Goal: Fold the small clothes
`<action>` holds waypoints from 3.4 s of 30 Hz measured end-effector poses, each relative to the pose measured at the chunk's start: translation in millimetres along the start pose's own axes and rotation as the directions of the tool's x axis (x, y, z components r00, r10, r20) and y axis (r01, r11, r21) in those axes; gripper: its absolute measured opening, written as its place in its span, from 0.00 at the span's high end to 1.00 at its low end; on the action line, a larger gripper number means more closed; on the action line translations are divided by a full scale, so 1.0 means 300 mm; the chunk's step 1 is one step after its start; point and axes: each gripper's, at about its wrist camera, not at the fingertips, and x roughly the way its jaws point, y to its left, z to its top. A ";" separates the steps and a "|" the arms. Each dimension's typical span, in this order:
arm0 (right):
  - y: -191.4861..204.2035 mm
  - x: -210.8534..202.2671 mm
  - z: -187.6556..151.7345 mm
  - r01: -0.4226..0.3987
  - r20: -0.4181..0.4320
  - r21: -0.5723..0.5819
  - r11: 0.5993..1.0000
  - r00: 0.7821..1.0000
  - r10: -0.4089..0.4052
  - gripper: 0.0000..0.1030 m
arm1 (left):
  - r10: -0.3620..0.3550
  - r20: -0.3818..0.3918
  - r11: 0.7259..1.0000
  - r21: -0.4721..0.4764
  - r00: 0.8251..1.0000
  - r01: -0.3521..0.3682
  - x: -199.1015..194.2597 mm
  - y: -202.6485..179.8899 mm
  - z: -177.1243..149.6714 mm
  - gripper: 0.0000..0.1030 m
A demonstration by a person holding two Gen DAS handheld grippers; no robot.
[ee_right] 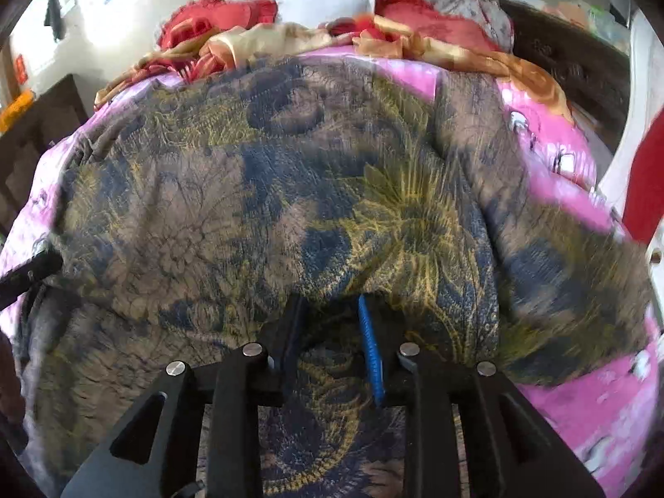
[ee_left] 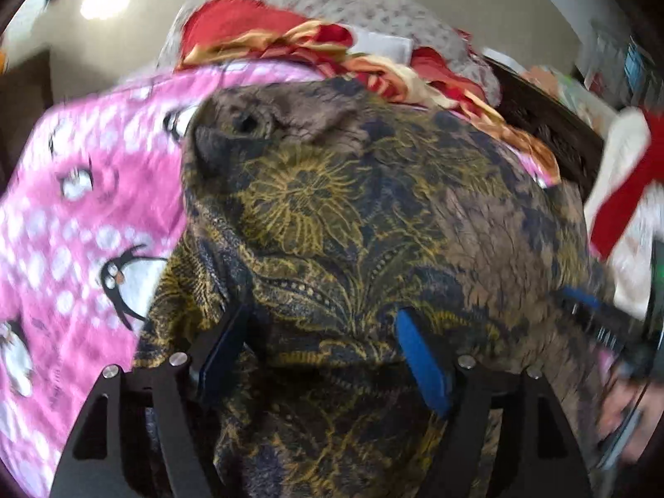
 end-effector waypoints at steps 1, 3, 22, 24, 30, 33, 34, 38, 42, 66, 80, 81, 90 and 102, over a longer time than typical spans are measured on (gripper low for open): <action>0.003 -0.004 0.005 0.007 -0.002 -0.004 1.000 1.000 -0.007 0.62 | 0.005 -0.003 1.000 0.012 1.000 -0.005 -0.005 -0.006 -0.009 0.24; 0.006 -0.007 0.002 0.013 0.000 -0.009 1.000 1.000 -0.013 0.62 | 0.002 0.018 1.000 0.001 1.000 -0.002 -0.025 0.003 -0.023 0.24; 0.002 -0.032 0.009 -0.001 -0.039 0.026 1.000 0.999 0.002 0.61 | -0.071 -0.003 0.997 -0.031 0.997 0.071 -0.002 0.015 -0.062 0.00; -0.020 -0.082 0.005 -0.044 -0.043 0.068 0.997 0.998 0.047 0.61 | -0.079 0.001 0.996 -0.037 0.997 0.079 -0.004 0.019 -0.063 0.00; -0.170 -0.317 0.017 -0.048 0.080 0.119 0.992 0.996 0.039 0.61 | -0.060 -0.006 0.998 -0.023 0.998 0.060 -0.002 0.011 -0.061 0.00; -0.329 -0.411 0.004 0.005 0.128 0.208 0.978 0.991 -0.033 0.60 | -0.059 -0.006 0.998 -0.022 0.998 0.059 -0.003 0.011 -0.061 0.00; -0.387 -0.430 -0.006 0.018 0.134 0.245 0.969 0.990 -0.052 0.60 | -0.060 -0.006 0.998 -0.022 0.998 0.060 -0.003 0.010 -0.061 0.00; -0.654 -0.500 -0.090 0.000 0.124 0.450 0.893 0.990 -0.062 0.57 | -0.075 -0.001 0.997 -0.032 0.997 0.075 -0.005 0.017 -0.060 0.00; -0.812 -0.514 -0.196 0.055 0.080 0.546 0.836 0.990 -0.117 0.54 | -0.097 0.008 0.994 -0.047 0.995 0.097 -0.011 0.027 -0.062 0.00; -1.081 -0.085 -0.265 -0.302 0.239 0.671 0.678 0.953 0.188 0.59 | -0.052 -0.012 0.999 -0.016 0.999 0.051 0.002 0.005 -0.062 0.00; -1.076 -0.482 0.049 -0.093 0.308 0.454 0.886 0.950 -0.058 0.84 | -0.073 -0.002 0.997 -0.033 0.997 0.073 -0.009 0.014 -0.066 0.00; -1.087 -0.547 0.083 -0.086 0.335 0.440 0.894 0.939 -0.075 0.84 | -0.075 -0.001 0.997 -0.035 0.997 0.075 -0.011 0.014 -0.067 0.00; -0.913 -0.857 0.331 -0.078 0.486 0.267 0.960 0.872 -0.065 0.84 | -0.096 0.015 0.994 -0.056 0.995 0.097 -0.023 0.023 -0.071 0.00; 0.016 -0.389 0.400 -0.495 0.323 -0.014 0.869 0.820 0.472 0.84 | -0.153 0.159 0.976 -0.133 0.975 0.175 -0.222 0.069 0.076 0.00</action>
